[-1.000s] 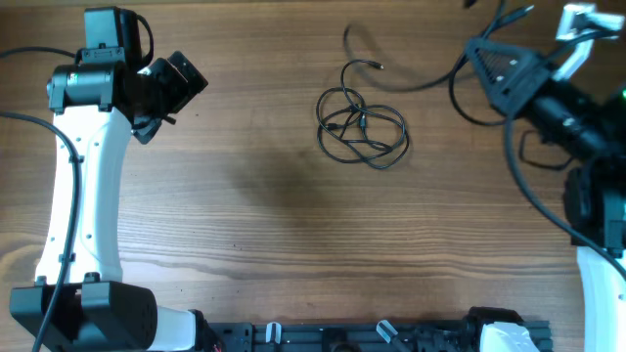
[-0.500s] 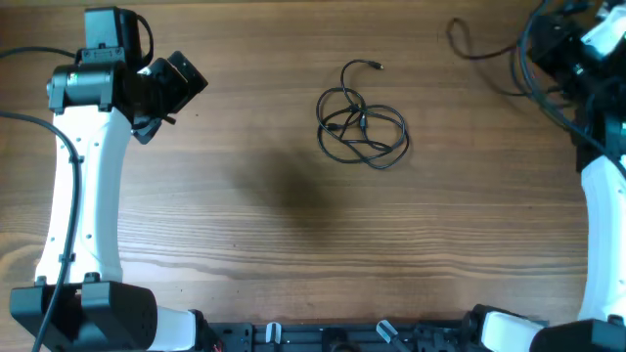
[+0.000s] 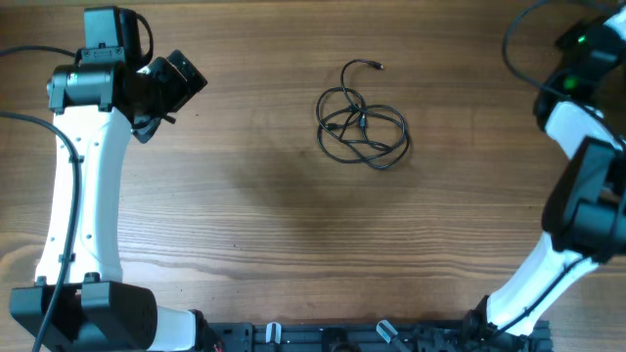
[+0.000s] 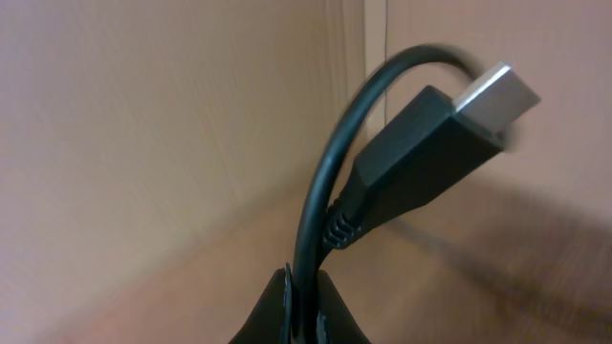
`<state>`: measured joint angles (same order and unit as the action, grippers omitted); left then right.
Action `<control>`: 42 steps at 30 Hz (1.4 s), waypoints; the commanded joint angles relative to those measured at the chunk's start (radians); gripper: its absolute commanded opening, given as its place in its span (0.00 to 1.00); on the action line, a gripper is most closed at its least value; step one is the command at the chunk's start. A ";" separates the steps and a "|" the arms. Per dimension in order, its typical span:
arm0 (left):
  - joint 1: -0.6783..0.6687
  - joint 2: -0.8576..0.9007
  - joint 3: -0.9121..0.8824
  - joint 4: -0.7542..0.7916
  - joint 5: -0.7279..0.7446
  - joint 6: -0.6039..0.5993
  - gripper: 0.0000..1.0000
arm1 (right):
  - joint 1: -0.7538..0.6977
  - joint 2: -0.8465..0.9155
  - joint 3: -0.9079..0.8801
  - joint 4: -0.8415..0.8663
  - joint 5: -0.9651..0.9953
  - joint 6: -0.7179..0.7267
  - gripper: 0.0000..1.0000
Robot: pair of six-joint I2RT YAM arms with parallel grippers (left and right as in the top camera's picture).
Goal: Untangle cables
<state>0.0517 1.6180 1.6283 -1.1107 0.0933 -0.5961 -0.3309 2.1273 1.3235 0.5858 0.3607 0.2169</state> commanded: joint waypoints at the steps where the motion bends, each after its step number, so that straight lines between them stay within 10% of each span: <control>1: -0.002 -0.001 0.009 0.003 -0.016 0.012 1.00 | 0.004 0.060 0.001 -0.064 0.020 0.003 0.07; 4: -0.002 -0.001 0.009 0.003 -0.016 0.012 1.00 | 0.004 0.050 0.001 -0.056 0.019 0.003 0.33; 6: -0.002 -0.001 0.009 0.003 -0.016 0.012 1.00 | 0.001 0.048 0.001 -0.095 -0.008 0.004 0.89; 7: -0.002 -0.001 0.009 0.003 -0.016 0.012 1.00 | 0.001 0.045 0.001 -0.128 -0.028 0.006 1.00; 18: -0.002 -0.001 0.009 0.003 -0.016 0.012 1.00 | 0.002 -0.426 0.001 -0.649 -0.341 0.209 1.00; 24: -0.002 -0.001 0.009 -0.010 -0.016 0.013 1.00 | 0.042 -0.515 0.000 -1.034 -0.953 0.253 1.00; 30: -0.042 -0.001 0.008 -0.027 -0.016 0.035 1.00 | 0.263 -0.513 -0.009 -1.464 -0.962 -0.139 1.00; 42: -0.055 0.000 0.008 -0.009 -0.016 0.035 1.00 | 0.468 -0.499 -0.262 -1.132 -0.939 -0.565 0.90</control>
<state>0.0017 1.6184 1.6283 -1.1221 0.0895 -0.5808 0.1215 1.6264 1.1206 -0.6224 -0.5755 -0.2829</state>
